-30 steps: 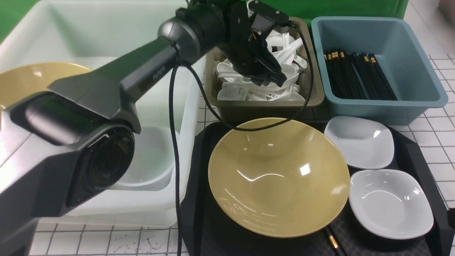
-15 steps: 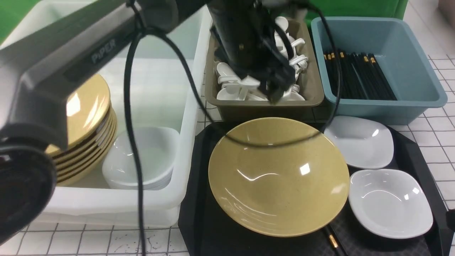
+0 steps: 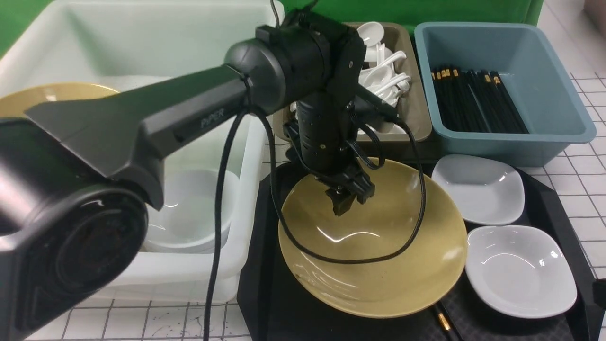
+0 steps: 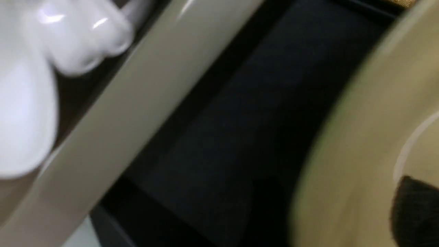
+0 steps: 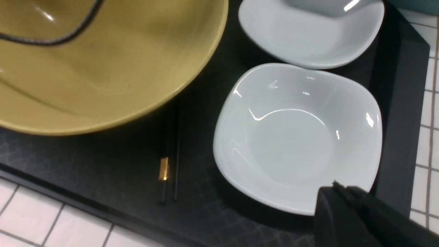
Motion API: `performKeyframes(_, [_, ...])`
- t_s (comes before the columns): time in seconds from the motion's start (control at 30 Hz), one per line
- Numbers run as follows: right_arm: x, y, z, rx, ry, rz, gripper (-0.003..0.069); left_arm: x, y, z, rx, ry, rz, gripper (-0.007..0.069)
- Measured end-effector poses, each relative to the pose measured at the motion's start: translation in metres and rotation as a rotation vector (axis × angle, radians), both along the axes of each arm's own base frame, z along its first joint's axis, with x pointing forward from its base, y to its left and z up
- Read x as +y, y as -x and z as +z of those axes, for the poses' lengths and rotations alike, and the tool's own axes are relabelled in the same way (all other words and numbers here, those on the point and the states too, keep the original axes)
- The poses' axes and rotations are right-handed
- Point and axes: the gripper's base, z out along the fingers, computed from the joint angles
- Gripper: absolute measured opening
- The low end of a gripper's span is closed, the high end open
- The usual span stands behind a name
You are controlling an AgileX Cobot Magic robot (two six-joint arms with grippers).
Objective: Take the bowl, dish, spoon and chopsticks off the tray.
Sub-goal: Use the left arm to grab the yellow noodle bowl on the left, then use the left arm to put the noodle bowl into the large storage box on the left
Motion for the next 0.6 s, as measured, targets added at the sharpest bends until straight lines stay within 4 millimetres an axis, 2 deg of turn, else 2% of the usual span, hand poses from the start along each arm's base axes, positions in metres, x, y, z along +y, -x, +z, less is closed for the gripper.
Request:
performKeyframes(0.03, [0.0, 0.0, 0.0, 0.0, 0.0, 0.0, 0.0048, 0.0, 0.0, 0.0, 0.0, 0.0, -0.003, 0.034])
performKeyframes(0.1, [0.0, 0.0, 0.0, 0.0, -0.001, 0.0, 0.0048, 0.0, -0.001, -0.002, -0.001, -0.002, -0.017, 0.0186])
performKeyframes(0.23, [0.0, 0.0, 0.0, 0.0, -0.001, 0.0, 0.0048, 0.002, 0.005, 0.017, 0.002, 0.048, -0.029, 0.009])
performKeyframes(0.33, [0.0, 0.0, 0.0, 0.0, -0.001, 0.0, 0.0048, 0.003, 0.014, 0.045, -0.038, 0.097, -0.069, 0.0026])
performKeyframes(0.37, [0.0, 0.0, 0.0, 0.0, -0.001, 0.0, 0.0048, 0.006, 0.019, 0.062, -0.065, 0.122, -0.088, 0.001])
performKeyframes(0.4, [0.0, 0.0, 0.0, 0.0, -0.001, 0.0, 0.0048, 0.008, 0.022, 0.069, -0.075, 0.136, -0.092, 0.0006])
performKeyframes(0.53, [0.0, 0.0, 0.0, 0.0, -0.001, 0.0, 0.0048, 0.024, 0.041, 0.123, -0.173, 0.221, -0.14, 0.0008])
performKeyframes(0.6, [0.0, 0.0, 0.0, 0.0, -0.002, 0.0, 0.0048, 0.032, 0.05, 0.144, -0.199, 0.277, -0.138, 0.0006])
